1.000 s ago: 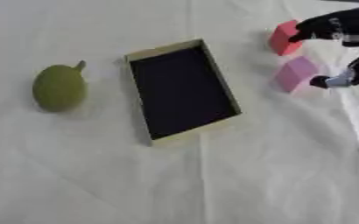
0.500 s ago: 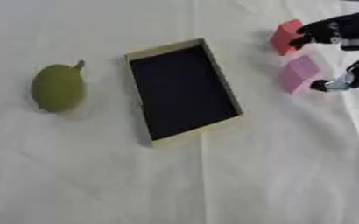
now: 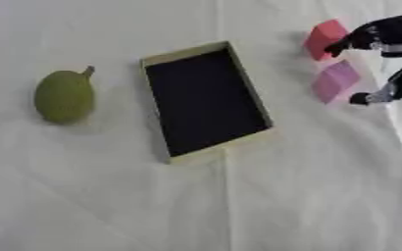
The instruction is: Pick up objects on the table and place them in the box.
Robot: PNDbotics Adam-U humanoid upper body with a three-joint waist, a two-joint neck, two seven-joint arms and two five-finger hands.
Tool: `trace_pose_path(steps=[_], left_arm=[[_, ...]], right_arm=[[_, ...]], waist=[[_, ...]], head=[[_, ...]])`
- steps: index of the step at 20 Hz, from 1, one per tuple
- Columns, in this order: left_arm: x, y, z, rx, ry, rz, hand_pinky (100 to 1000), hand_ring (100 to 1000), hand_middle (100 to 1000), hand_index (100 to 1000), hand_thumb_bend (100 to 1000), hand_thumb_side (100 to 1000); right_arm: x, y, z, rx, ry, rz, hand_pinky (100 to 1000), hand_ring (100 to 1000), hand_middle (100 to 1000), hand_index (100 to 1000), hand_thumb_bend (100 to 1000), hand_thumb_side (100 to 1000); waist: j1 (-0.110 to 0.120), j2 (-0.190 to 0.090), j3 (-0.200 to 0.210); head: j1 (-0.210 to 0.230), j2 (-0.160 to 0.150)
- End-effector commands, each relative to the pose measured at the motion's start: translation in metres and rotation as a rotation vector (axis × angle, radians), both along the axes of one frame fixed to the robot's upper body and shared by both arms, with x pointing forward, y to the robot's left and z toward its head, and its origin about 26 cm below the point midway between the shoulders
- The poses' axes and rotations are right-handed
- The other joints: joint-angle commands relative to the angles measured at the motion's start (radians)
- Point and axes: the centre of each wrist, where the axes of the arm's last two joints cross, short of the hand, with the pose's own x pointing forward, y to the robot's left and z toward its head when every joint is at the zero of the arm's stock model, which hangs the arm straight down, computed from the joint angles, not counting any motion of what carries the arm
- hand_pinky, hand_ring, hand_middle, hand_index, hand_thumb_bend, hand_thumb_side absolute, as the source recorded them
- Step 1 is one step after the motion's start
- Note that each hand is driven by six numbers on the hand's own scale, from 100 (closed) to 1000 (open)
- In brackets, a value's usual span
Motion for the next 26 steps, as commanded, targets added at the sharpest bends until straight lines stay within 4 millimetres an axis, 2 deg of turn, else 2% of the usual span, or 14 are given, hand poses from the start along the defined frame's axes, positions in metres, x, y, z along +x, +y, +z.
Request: trace_pose_path(steps=[1,4,26], left_arm=[[-0.002,0.001,0.010,0.027,-0.025,-0.002,741,793,725,815,100,672],[-0.002,0.001,0.009,0.029,-0.023,-0.003,741,793,725,814,100,672],[0.000,0.001,0.009,0.037,-0.019,-0.014,740,791,723,805,100,672]], right_arm=[[-0.003,-0.006,0.014,-0.139,0.051,0.058,909,847,810,996,403,558],[-0.003,-0.006,0.014,-0.145,0.055,0.054,913,908,827,993,405,560],[0.009,-0.005,0.006,-0.149,0.083,0.001,895,901,819,947,363,559]], waist=[[0.003,-0.019,0.000],[0.002,-0.018,0.001],[0.002,-0.006,0.008]], head=[[0.002,-0.012],[0.002,-0.012],[0.006,-0.022]])
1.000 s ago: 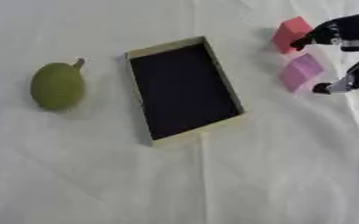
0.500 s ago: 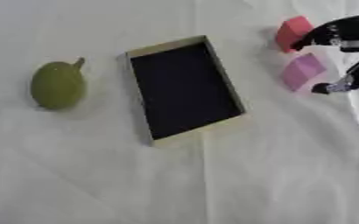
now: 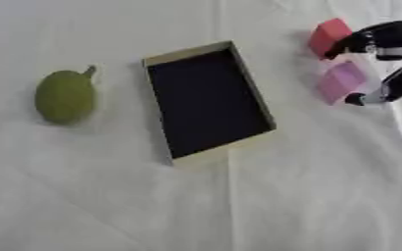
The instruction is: Pick up objects on the table and place them in the box.
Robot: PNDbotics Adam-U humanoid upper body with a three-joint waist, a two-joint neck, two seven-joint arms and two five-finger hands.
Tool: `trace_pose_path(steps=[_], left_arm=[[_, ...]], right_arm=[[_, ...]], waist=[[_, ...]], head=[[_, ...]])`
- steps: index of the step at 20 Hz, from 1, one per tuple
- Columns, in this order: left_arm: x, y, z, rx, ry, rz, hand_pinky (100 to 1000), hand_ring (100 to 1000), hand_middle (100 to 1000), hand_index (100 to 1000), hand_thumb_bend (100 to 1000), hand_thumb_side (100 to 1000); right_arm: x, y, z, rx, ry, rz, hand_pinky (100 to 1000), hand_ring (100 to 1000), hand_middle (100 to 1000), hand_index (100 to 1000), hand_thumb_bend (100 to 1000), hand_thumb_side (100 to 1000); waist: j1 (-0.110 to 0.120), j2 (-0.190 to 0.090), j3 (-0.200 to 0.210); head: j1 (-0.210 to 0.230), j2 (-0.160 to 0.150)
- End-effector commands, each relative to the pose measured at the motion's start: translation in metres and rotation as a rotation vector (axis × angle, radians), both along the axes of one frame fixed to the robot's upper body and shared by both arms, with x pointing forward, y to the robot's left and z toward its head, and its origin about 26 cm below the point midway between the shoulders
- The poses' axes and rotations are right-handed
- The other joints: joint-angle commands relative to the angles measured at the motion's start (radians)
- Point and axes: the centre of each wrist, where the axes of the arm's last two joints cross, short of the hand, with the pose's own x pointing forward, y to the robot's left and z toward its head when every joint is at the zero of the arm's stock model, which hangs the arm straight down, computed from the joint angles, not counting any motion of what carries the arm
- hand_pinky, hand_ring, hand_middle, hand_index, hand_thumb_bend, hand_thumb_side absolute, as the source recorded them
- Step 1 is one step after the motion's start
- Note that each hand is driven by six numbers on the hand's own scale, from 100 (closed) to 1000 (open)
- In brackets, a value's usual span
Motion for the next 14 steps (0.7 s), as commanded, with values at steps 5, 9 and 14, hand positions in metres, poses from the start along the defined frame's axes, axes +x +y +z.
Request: trace_pose_path(steps=[5,9,14], left_arm=[[-0.0013,0.0011,0.0084,0.029,-0.018,-0.008,740,795,724,803,100,672],[-0.0013,0.0012,0.0079,0.030,-0.014,-0.008,739,795,723,800,100,672],[-0.0013,0.0010,0.0078,0.031,-0.012,-0.010,739,795,723,797,100,672]], right_arm=[[-0.0011,-0.0087,0.0104,-0.152,0.063,0.038,884,889,773,912,320,562],[-0.0010,-0.0093,0.0106,-0.142,0.059,0.033,869,871,717,858,281,566],[-0.0003,-0.0091,0.0107,-0.128,0.057,0.030,855,852,691,837,208,570]], waist=[[0.003,-0.017,0.000],[0.003,-0.017,-0.002],[0.003,-0.018,-0.002]], head=[[0.005,-0.012],[0.005,-0.011],[0.006,-0.013]])
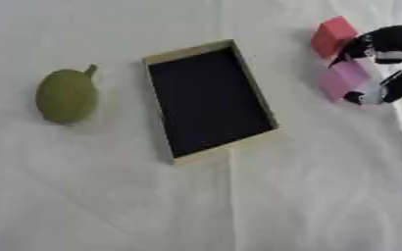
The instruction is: Pick up objects on the table and place them in the box.
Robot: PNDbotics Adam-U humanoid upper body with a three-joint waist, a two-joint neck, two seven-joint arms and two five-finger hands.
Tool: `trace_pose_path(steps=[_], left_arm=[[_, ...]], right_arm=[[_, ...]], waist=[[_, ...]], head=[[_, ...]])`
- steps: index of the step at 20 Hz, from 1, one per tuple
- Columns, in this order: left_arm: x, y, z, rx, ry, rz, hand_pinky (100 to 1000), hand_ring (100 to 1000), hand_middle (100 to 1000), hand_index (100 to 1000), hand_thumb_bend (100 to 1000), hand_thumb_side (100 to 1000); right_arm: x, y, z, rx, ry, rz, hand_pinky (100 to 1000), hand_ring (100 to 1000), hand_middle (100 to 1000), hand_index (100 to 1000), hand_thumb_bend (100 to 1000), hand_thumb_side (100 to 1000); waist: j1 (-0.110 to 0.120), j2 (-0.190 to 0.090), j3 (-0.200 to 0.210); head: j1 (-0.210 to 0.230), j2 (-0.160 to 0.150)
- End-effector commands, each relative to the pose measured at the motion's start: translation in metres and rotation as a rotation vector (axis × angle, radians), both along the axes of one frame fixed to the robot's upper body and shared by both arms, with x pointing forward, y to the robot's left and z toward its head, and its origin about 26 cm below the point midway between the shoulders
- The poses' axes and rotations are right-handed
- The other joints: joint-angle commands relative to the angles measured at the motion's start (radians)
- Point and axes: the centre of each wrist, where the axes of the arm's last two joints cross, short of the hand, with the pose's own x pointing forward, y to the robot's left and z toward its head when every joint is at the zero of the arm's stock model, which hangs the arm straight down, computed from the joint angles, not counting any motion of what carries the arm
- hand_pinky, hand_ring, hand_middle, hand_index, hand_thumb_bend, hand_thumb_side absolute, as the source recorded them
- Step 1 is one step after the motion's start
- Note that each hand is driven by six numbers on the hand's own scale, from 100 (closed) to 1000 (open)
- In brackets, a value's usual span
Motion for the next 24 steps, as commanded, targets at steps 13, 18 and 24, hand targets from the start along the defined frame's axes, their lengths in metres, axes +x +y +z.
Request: trace_pose_path(steps=[13,18,24], left_arm=[[-0.003,0.002,0.009,0.026,-0.012,0.003,739,790,717,792,100,672],[-0.004,0.001,0.009,0.023,-0.008,0.002,738,790,718,791,100,672],[-0.005,-0.002,0.009,0.021,-0.001,-0.007,739,790,718,791,100,672]], right_arm=[[-0.015,-0.001,0.034,-0.048,-0.023,0.098,838,818,628,796,100,505],[-0.039,0.034,0.068,0.020,-0.147,0.270,813,773,618,779,100,450],[-0.055,0.100,0.091,0.028,-0.189,0.483,799,753,615,778,100,433]], waist=[[0.000,-0.026,-0.006],[-0.002,-0.031,-0.009],[-0.003,-0.042,-0.008]], head=[[0.009,-0.009],[0.007,-0.002],[0.001,0.006]])
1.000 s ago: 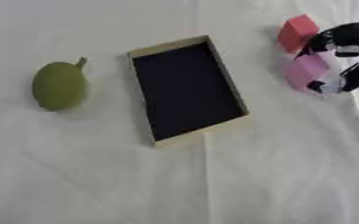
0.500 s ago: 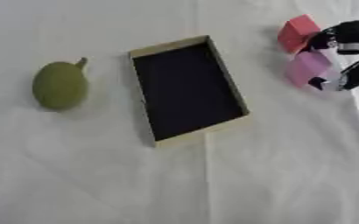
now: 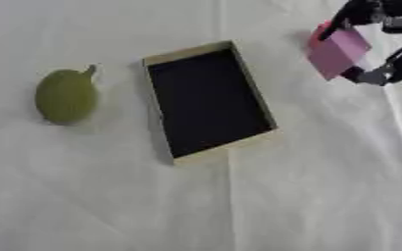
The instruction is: Pick up objects on the table and place them in the box.
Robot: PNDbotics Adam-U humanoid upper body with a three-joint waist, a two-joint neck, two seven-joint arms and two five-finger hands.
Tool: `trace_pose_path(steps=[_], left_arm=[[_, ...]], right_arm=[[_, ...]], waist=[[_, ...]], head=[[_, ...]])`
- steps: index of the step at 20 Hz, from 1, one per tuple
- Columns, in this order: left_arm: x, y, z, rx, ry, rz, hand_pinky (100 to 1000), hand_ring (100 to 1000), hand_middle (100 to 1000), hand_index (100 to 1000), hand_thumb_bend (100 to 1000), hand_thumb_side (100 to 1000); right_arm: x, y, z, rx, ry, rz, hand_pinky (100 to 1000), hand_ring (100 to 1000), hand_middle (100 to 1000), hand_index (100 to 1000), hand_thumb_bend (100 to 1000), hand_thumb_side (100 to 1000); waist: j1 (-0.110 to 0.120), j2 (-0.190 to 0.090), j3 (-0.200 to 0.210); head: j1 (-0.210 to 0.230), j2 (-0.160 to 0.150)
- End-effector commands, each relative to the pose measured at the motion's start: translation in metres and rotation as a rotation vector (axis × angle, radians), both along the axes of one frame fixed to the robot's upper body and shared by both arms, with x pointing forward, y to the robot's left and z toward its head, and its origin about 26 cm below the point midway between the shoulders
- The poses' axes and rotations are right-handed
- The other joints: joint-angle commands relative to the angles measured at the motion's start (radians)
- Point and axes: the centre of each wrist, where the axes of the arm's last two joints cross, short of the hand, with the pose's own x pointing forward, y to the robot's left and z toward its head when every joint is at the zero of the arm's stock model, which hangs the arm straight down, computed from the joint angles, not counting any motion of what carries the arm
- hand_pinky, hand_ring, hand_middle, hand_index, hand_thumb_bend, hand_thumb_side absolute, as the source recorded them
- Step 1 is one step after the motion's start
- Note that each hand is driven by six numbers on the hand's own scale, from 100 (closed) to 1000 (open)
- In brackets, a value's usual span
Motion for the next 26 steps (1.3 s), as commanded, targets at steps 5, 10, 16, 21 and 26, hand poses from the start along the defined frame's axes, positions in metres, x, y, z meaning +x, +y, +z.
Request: trace_pose_path(steps=[5,10,16,21,26], left_arm=[[-0.004,-0.003,0.007,0.017,-0.008,-0.010,739,790,719,791,100,672],[-0.006,-0.004,0.006,0.012,-0.002,-0.014,739,791,720,791,100,672],[-0.006,-0.006,0.007,0.008,0.001,-0.020,738,792,720,790,100,672],[-0.006,-0.007,0.007,0.008,0.002,-0.024,738,793,720,790,100,672],[-0.006,-0.007,0.007,0.010,0.002,-0.026,738,794,720,790,100,672]], right_arm=[[-0.006,0.073,0.014,-0.170,0.031,0.219,797,747,615,781,100,415],[0.003,0.107,0.006,-0.236,0.089,0.277,785,742,614,780,100,415],[0.018,0.122,-0.017,-0.318,0.120,0.263,780,743,618,776,100,456],[0.028,0.125,-0.035,-0.355,0.104,0.236,779,755,626,776,100,504],[0.036,0.124,-0.050,-0.387,0.093,0.216,782,763,634,778,100,516]], waist=[[0.002,-0.038,0.004],[0.000,-0.043,0.007],[-0.002,-0.043,0.013],[-0.001,-0.040,0.017],[-0.001,-0.036,0.020]], head=[[-0.006,0.007],[-0.009,0.009],[-0.023,0.016],[-0.026,0.011],[-0.026,0.006]])
